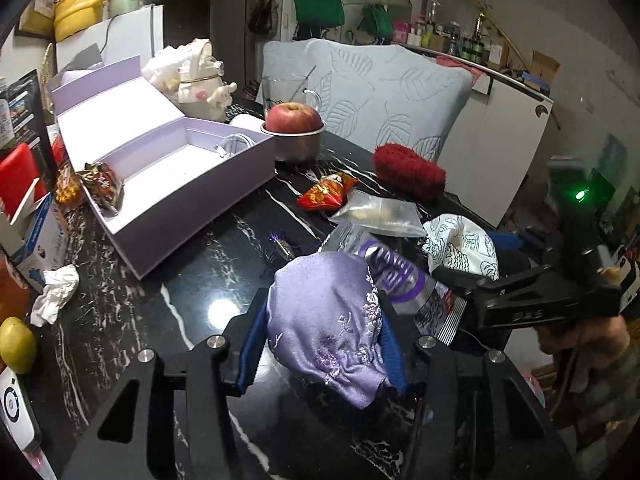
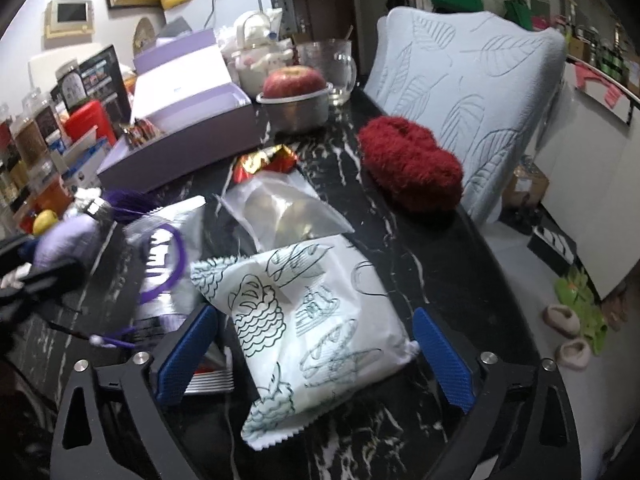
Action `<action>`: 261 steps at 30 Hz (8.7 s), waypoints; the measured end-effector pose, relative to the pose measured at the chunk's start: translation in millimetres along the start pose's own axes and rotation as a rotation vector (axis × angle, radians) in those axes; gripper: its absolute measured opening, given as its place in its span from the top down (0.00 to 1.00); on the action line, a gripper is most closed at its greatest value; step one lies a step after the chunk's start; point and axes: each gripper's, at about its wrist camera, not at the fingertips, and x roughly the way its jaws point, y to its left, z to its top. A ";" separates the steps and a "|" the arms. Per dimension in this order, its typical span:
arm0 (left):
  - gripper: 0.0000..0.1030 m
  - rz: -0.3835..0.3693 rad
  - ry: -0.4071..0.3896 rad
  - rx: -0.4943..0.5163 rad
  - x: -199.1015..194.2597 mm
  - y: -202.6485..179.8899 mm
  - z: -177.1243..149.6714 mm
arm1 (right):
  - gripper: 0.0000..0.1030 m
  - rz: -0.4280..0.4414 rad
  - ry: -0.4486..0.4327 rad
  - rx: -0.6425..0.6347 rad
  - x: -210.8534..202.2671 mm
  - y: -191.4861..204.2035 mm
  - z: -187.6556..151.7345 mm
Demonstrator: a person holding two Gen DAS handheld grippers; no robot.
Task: Organize soft objects
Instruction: 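Lift the purple pouch with the left tool while the right tool lifts the white snack bag, then carry the purple pouch and white snack bag with both tools over the lavender box, then open the left tool to drop the pouch while the right tool releases the white bag into the box, then withdraw both tools from the box back over the table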
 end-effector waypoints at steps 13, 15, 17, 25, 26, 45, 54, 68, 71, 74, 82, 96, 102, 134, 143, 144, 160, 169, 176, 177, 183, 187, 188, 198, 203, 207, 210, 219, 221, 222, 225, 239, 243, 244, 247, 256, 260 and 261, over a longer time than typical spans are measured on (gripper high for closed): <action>0.51 0.037 -0.036 -0.034 -15.8 12.4 1.7 | 0.31 -0.074 0.007 -0.069 9.7 9.9 -5.1; 0.51 0.046 -0.043 -0.038 -18.8 14.3 1.7 | 0.36 -0.074 0.007 -0.064 8.1 9.7 -4.5; 0.51 0.055 -0.053 -0.042 -22.2 15.9 1.9 | 0.38 -0.066 0.003 -0.058 6.5 9.9 -5.2; 0.51 0.080 -0.083 -0.054 -36.3 22.9 -0.5 | 0.42 -0.038 -0.009 -0.004 -8.2 9.6 -13.3; 0.51 0.084 -0.090 -0.055 -39.4 23.0 -0.8 | 0.42 -0.039 -0.013 -0.002 -11.0 10.5 -14.7; 0.51 0.162 -0.174 -0.074 -101.2 20.2 -19.5 | 0.42 0.035 -0.111 -0.035 -84.0 44.1 -32.8; 0.51 0.206 -0.195 -0.096 -122.7 27.6 -19.5 | 0.42 0.101 -0.133 -0.083 -95.3 67.7 -27.9; 0.51 0.261 -0.242 -0.094 -134.4 42.6 2.7 | 0.42 0.192 -0.207 -0.184 -103.7 95.9 13.0; 0.51 0.268 -0.256 -0.093 -132.9 48.2 12.5 | 0.42 0.212 -0.220 -0.201 -102.7 101.8 27.1; 0.51 0.274 -0.265 -0.094 -129.7 56.0 25.6 | 0.42 0.228 -0.236 -0.212 -101.9 105.6 43.2; 0.51 0.299 -0.306 -0.085 -118.8 80.3 67.4 | 0.42 0.255 -0.288 -0.245 -97.8 115.1 93.9; 0.51 0.340 -0.386 -0.035 -90.8 123.1 146.1 | 0.42 0.278 -0.336 -0.292 -64.5 128.0 187.6; 0.51 0.336 -0.390 -0.043 -63.0 140.1 174.1 | 0.42 0.274 -0.357 -0.305 -42.4 130.0 221.9; 0.51 0.501 -0.158 -0.178 114.3 235.3 207.7 | 0.42 0.277 -0.259 -0.262 108.9 127.9 312.8; 0.51 0.488 -0.052 -0.193 146.9 241.0 200.0 | 0.42 0.266 -0.201 -0.253 133.5 126.6 310.2; 0.51 0.492 -0.055 -0.199 146.2 241.9 199.6 | 0.42 0.265 -0.194 -0.255 136.5 127.4 309.4; 0.47 0.549 0.132 -0.144 178.7 242.9 190.9 | 0.42 0.251 -0.081 -0.262 181.1 134.3 299.1; 0.17 0.547 0.198 -0.126 190.2 240.9 191.8 | 0.42 0.258 -0.054 -0.257 191.2 135.0 297.1; 0.17 0.536 0.215 -0.155 188.5 243.7 193.0 | 0.40 0.290 -0.060 -0.222 195.8 133.4 297.8; 0.17 0.540 0.216 -0.156 188.0 244.0 193.2 | 0.39 0.296 -0.052 -0.219 197.4 133.2 297.8; 0.17 0.541 0.217 -0.161 184.7 246.5 192.4 | 0.19 0.316 -0.035 -0.237 199.3 136.7 296.1; 0.17 0.548 0.212 -0.158 178.3 245.7 188.1 | 0.19 0.253 -0.058 -0.268 195.2 139.2 295.8; 0.17 0.549 0.210 -0.157 177.3 245.5 188.7 | 0.19 0.250 -0.057 -0.268 194.8 138.5 296.2; 0.17 0.531 0.161 -0.191 154.1 236.2 190.9 | 0.19 0.243 -0.094 -0.287 166.2 137.8 302.1; 0.17 0.528 0.138 -0.187 137.0 226.7 197.0 | 0.19 0.222 -0.131 -0.289 139.7 136.1 305.3; 0.17 0.529 0.099 -0.180 115.7 217.8 204.8 | 0.19 0.216 -0.162 -0.286 116.3 133.9 307.2; 0.17 0.533 0.063 -0.172 95.3 209.6 209.4 | 0.19 0.212 -0.186 -0.282 96.7 132.8 308.3; 0.17 0.533 -0.034 -0.153 38.7 182.4 216.1 | 0.19 0.198 -0.269 -0.292 34.6 136.2 303.0; 0.17 0.532 -0.058 -0.146 24.4 175.0 216.4 | 0.19 0.190 -0.291 -0.297 18.6 136.8 300.2; 0.17 0.532 -0.067 -0.143 18.6 172.0 216.5 | 0.19 0.185 -0.301 -0.300 11.2 136.8 298.5; 0.17 0.532 -0.102 -0.131 -2.0 160.0 215.9 | 0.19 0.175 -0.329 -0.304 -12.1 137.0 291.9; 0.17 0.495 -0.232 -0.089 -85.3 106.0 195.3 | 0.19 0.136 -0.422 -0.313 -99.8 133.8 248.0; 0.17 0.480 -0.254 -0.077 -99.2 93.0 185.5 | 0.19 0.120 -0.441 -0.313 -118.9 133.4 232.8; 0.17 0.472 -0.260 -0.073 -103.1 89.4 182.0 | 0.19 0.117 -0.446 -0.311 -123.5 133.0 228.8; 0.16 0.455 -0.270 -0.061 -110.7 80.1 174.4 | 0.19 0.111 -0.452 -0.301 -136.1 131.3 215.0; 0.14 0.428 -0.303 -0.051 -124.3 53.9 144.5 | 0.18 0.094 -0.440 -0.273 -148.6 122.2 177.3; 0.14 0.406 -0.295 -0.046 -120.9 44.4 130.7 | 0.18 0.086 -0.420 -0.250 -147.7 115.1 156.9; 0.14 0.401 -0.291 -0.043 -119.4 42.1 127.2 | 0.18 0.085 -0.417 -0.243 -147.8 113.1 152.9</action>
